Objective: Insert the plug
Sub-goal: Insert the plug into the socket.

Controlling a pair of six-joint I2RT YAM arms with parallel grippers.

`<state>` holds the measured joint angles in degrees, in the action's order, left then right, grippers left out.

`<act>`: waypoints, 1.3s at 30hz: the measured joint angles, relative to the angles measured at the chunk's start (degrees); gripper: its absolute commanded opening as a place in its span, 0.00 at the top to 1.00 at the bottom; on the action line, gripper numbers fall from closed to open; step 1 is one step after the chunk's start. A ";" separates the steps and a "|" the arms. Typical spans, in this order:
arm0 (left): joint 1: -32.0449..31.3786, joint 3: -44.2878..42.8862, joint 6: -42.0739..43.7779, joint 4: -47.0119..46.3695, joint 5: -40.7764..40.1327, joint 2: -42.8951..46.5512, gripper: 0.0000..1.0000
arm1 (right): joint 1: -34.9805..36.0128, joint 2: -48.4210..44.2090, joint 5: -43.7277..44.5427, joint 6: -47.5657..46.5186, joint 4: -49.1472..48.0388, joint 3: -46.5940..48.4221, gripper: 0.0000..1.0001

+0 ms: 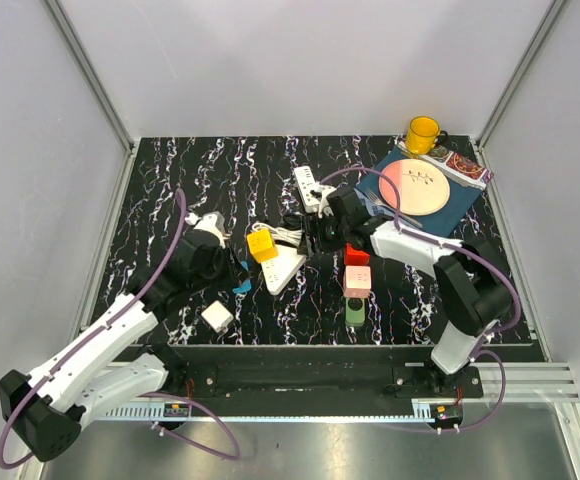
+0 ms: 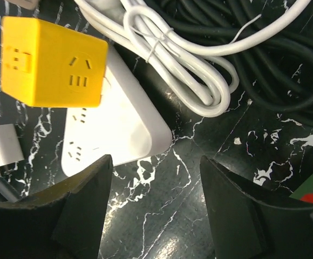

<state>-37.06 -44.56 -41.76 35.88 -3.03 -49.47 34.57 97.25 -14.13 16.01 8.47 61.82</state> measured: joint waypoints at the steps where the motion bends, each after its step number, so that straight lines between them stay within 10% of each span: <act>1: 0.00 0.00 0.07 0.57 -0.15 -0.17 1.00 | 0.11 1.01 -0.02 -0.31 -0.02 0.24 0.30; 39: 0.00 -6.78 5.95 3.02 -1.51 -23.02 1.00 | 2.93 2.73 -3.23 20.59 -20.50 -9.25 0.34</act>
<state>-37.06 -51.33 -35.81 38.89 -4.54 -72.49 37.50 99.98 -17.37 36.60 -12.03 52.58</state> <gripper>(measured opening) 0.230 0.665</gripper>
